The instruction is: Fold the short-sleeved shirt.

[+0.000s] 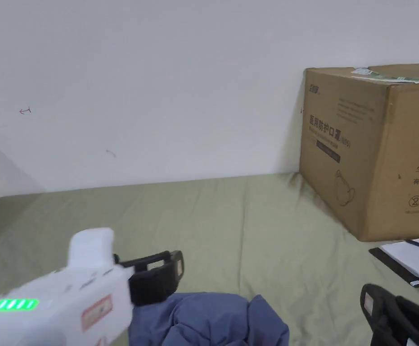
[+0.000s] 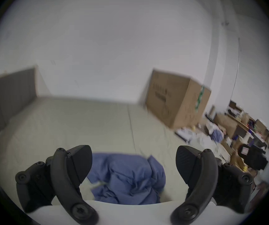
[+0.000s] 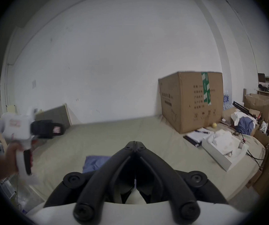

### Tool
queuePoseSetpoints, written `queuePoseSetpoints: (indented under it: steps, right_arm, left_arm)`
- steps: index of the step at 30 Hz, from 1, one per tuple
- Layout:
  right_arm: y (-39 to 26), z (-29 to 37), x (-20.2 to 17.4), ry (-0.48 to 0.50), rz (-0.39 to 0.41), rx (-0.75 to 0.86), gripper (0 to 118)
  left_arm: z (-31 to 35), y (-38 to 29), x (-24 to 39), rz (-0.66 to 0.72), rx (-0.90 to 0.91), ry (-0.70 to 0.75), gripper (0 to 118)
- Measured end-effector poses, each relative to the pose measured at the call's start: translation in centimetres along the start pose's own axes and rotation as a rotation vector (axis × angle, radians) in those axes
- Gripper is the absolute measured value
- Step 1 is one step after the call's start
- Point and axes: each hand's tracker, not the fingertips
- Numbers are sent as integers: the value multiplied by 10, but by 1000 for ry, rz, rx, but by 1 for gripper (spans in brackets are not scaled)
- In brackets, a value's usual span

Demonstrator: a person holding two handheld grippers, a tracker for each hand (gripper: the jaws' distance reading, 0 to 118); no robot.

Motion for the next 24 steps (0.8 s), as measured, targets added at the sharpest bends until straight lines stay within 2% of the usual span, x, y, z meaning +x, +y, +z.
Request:
queuePoseSetpoints:
  steps: [1, 2, 3, 4, 5, 8, 11, 14, 17, 19, 21, 22, 24]
  right_arm:
    - [-3, 3, -1, 35, -15, 49, 0]
    - [-8, 5, -1, 75, -24, 93, 0]
    - [-11, 7, -4, 57, -17, 110, 0]
    - [-14, 8, -8, 29, -7, 116, 0]
    - [-17, 11, -11, 28, -16, 123, 0]
    - [-24, 19, -19, 13, -39, 148, 0]
    - [-26, 22, -25, -3, -9, 153, 0]
    - [-25, 22, -26, 3, 6, 145, 0]
    - [-21, 23, -24, 11, 12, 132, 0]
    - [-18, 23, -22, 6, 16, 132, 0]
    - [-16, 21, -20, 4, 17, 122, 0]
    - [-15, 20, -19, 2, 14, 112, 0]
    - [-15, 18, -17, 3, -2, 89, 0]
  left_arm:
    - [21, -8, 2, -4, 73, 18, 101]
    - [41, -17, 5, -15, 127, 45, 91]
    - [55, -30, 7, -35, 166, 80, 64]
    - [65, -37, 10, -72, 180, 132, 11]
    - [76, -46, 14, -106, 177, 192, 0]
    - [102, -66, 16, -86, 221, 222, 0]
    - [110, -75, 16, -103, 215, 288, 0]
    - [113, -72, 12, -97, 199, 272, 0]
    - [117, -58, 15, -29, 290, 218, 0]
    - [101, -35, 16, -52, 254, 216, 0]
    - [54, -5, 0, -47, -82, 188, 0]
    - [28, 2, -13, 22, -279, 133, 0]
    - [-31, -11, -45, 254, -713, -43, 0]
